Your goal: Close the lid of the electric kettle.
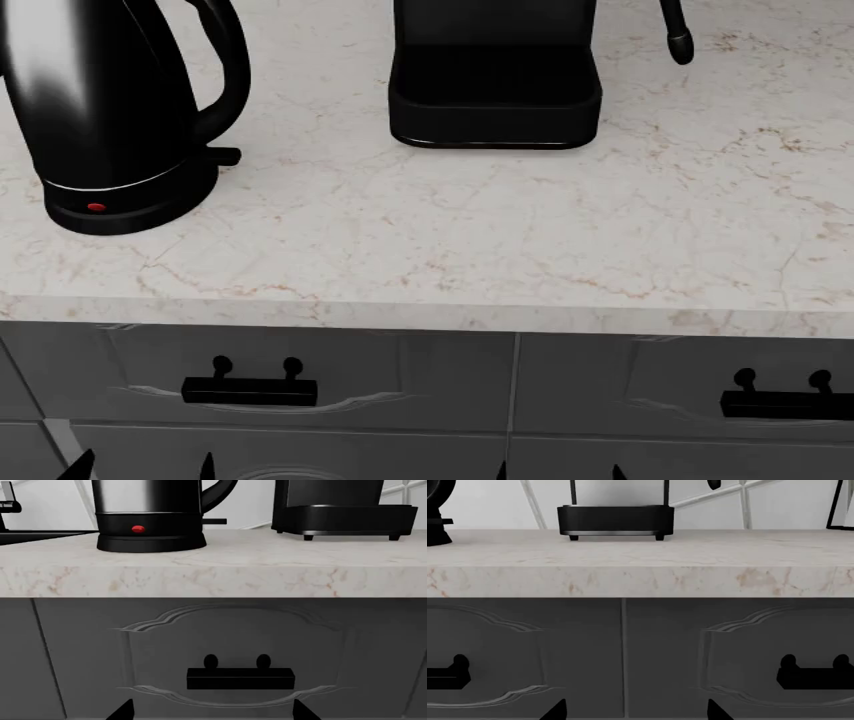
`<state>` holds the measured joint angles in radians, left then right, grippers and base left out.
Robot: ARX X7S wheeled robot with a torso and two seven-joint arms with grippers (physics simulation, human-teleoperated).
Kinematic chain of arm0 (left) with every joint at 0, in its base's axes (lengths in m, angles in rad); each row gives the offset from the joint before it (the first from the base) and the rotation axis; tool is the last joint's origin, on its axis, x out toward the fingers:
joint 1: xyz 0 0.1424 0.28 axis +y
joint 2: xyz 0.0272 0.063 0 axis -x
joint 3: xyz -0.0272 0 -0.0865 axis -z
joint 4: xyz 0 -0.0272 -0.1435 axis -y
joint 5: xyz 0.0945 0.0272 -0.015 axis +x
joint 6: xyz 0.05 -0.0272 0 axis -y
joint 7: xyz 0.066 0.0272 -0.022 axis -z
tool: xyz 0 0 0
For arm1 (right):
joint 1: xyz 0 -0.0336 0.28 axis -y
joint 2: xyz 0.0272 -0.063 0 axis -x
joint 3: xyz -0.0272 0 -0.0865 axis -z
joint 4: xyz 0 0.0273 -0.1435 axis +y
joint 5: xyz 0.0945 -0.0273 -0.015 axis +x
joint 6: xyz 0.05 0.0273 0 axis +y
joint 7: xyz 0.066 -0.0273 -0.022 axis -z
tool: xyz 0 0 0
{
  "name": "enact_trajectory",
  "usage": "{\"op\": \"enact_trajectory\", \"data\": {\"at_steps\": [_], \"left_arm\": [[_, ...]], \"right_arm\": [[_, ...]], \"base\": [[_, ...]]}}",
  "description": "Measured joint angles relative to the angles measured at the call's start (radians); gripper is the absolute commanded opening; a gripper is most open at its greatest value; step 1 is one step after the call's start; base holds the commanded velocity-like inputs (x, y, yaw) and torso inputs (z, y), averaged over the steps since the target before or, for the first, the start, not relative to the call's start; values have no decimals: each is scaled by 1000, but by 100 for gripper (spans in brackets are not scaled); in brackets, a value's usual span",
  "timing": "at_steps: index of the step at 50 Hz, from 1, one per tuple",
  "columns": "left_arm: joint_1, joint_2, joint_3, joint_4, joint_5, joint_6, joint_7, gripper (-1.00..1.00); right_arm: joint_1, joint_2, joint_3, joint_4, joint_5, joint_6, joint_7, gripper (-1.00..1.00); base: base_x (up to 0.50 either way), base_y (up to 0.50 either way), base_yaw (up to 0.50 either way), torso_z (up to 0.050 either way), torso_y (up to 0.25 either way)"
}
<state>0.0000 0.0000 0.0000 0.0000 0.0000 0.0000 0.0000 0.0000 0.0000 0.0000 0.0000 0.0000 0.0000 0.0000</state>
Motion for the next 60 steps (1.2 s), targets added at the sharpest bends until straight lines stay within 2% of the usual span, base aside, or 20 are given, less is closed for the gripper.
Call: {"op": "enact_trajectory", "data": {"at_steps": [26, 46, 60], "left_arm": [[3, -53, 64, 7, -35, 22, -62, 100], [19, -94, 113, 34, -41, 50, -81, 100], [13, -107, 119, 65, -80, 8, -97, 100]], "right_arm": [[1, 62, -75, 3, 66, -9, 68, 100], [4, 89, -109, 7, 89, -15, 96, 100], [4, 110, -135, 10, 90, -20, 109, 100]], "base": [[0, 0, 0, 0, 0], [0, 0, 0, 49, 0], [0, 0, 0, 50, 8]]}}
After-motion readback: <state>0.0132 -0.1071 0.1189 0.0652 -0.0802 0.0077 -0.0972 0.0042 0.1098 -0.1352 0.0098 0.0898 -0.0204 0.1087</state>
